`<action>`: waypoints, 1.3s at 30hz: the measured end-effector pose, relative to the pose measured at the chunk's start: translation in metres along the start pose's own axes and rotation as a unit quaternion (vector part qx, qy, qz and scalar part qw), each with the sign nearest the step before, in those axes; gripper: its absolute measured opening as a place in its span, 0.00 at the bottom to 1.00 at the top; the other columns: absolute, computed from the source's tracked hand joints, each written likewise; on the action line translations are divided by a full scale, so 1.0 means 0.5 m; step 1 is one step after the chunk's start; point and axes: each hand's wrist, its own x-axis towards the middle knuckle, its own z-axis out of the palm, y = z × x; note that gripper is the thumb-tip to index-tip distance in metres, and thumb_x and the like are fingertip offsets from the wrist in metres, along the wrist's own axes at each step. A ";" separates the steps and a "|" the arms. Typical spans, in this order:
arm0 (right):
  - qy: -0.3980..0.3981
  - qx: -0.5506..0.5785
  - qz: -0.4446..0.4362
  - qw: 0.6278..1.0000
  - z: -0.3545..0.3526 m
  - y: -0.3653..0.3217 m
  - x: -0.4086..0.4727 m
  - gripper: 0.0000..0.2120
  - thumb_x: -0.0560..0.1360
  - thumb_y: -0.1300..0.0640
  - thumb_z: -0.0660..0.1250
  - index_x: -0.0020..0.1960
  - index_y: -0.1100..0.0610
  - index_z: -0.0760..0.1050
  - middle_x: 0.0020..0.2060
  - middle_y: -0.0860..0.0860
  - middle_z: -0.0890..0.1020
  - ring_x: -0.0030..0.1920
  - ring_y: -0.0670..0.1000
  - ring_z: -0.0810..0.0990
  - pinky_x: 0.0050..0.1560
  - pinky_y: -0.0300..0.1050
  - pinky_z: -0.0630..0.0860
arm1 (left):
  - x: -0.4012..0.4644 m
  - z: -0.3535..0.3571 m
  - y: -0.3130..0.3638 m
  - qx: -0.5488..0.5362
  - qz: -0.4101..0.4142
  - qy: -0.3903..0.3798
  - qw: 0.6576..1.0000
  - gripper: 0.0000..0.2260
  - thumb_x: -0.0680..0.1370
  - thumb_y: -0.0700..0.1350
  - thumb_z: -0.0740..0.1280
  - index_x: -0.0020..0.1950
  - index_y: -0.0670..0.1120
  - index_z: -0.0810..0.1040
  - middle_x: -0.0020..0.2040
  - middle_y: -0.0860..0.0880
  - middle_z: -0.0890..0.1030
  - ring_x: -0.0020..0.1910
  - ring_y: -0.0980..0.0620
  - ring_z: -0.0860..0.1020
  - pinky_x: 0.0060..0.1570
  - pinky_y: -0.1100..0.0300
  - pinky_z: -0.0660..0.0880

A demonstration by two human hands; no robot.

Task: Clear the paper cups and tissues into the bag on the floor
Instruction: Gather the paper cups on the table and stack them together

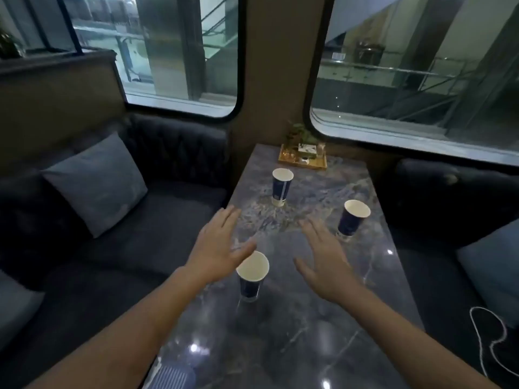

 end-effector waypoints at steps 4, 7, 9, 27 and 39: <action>-0.083 0.034 0.035 0.995 0.092 -0.016 -0.003 0.32 0.76 0.44 0.61 0.76 0.47 0.52 0.78 0.48 0.53 0.77 0.49 0.53 0.74 0.49 0.59 | -0.005 0.065 -0.059 -0.008 -0.015 -0.072 0.997 0.40 0.72 0.68 0.58 0.78 0.46 0.59 0.78 0.49 0.60 0.77 0.50 0.56 0.75 0.53 0.55; -0.124 0.034 0.051 0.990 0.154 -0.021 0.002 0.30 0.76 0.45 0.60 0.75 0.46 0.54 0.78 0.48 0.54 0.76 0.49 0.56 0.72 0.45 0.61 | -0.003 0.117 -0.108 -0.026 -0.034 -0.105 0.994 0.40 0.72 0.67 0.58 0.78 0.47 0.59 0.78 0.50 0.60 0.77 0.52 0.57 0.74 0.53 0.57; -0.140 0.040 0.062 0.987 0.181 -0.029 0.008 0.29 0.76 0.46 0.61 0.74 0.45 0.55 0.77 0.48 0.55 0.76 0.49 0.57 0.71 0.46 0.63 | -0.003 0.138 -0.129 -0.045 -0.032 -0.122 0.991 0.39 0.72 0.66 0.61 0.78 0.48 0.58 0.79 0.51 0.60 0.77 0.54 0.57 0.75 0.55 0.56; -0.178 -0.042 0.096 0.978 0.311 -0.010 0.021 0.09 0.76 0.49 0.61 0.48 0.54 0.74 0.76 0.47 0.56 0.49 0.59 0.80 0.42 0.51 0.77 | -0.003 0.235 -0.168 -0.274 -0.059 -0.189 0.941 0.42 0.66 0.60 0.75 0.76 0.53 0.62 0.70 0.57 0.72 0.66 0.58 0.72 0.64 0.57 0.72; -0.125 0.014 0.079 0.989 0.327 0.023 0.008 0.08 0.75 0.50 0.60 0.46 0.53 0.74 0.74 0.46 0.59 0.49 0.57 0.79 0.43 0.49 0.76 | -0.009 0.246 -0.138 -0.337 -0.085 -0.178 0.921 0.40 0.67 0.56 0.76 0.75 0.54 0.62 0.67 0.61 0.73 0.64 0.64 0.72 0.63 0.62 0.72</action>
